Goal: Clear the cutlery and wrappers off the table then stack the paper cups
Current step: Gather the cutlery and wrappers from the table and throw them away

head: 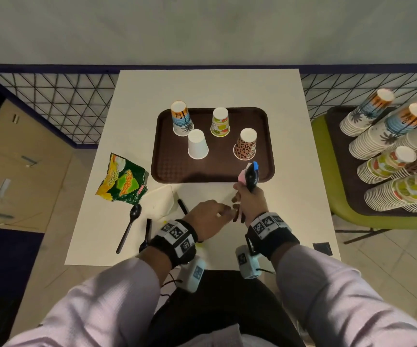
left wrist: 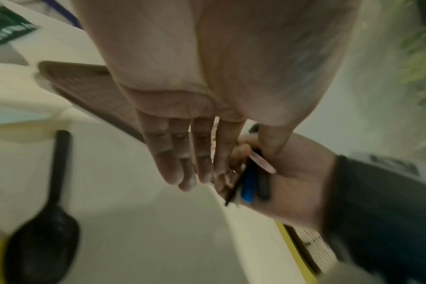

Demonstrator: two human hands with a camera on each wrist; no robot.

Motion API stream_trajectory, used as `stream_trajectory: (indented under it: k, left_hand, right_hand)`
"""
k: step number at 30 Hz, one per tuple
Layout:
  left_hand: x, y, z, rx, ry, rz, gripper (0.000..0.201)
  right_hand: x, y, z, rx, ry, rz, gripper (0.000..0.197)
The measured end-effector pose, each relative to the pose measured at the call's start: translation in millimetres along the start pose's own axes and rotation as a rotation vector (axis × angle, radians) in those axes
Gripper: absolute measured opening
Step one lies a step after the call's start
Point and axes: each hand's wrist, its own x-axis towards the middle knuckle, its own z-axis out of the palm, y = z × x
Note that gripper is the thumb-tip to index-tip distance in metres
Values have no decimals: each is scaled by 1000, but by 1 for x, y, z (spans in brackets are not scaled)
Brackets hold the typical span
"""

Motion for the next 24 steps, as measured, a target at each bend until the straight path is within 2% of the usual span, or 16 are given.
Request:
stream_trajectory:
  k: [3, 4, 8, 10, 16, 20, 24]
  left_hand:
    - [-9, -35, -15, -265, 19, -140, 41]
    - [-12, -47, -21, -238, 22, -167, 36]
    - [-22, -96, -28, 136, 37, -199, 23]
    - [-27, -109, -24, 247, 44, -199, 17]
    - [-24, -120, 3, 419, -35, -85, 30]
    - [-19, -114, 15, 470, -49, -81, 28]
    - [-16, -107, 20, 555, -49, -74, 19]
  right_hand:
    - [3, -1, -9, 114, -57, 14, 12]
    - [2, -1, -12, 117, -68, 7, 13]
    - [2, 7, -20, 0, -93, -61, 15]
    - [0, 14, -21, -24, -87, -56, 14]
    - [-2, 32, -16, 29, -72, 28, 9]
    - [0, 40, -14, 4, -72, 41, 12]
    - [4, 48, -18, -51, -57, 57, 10]
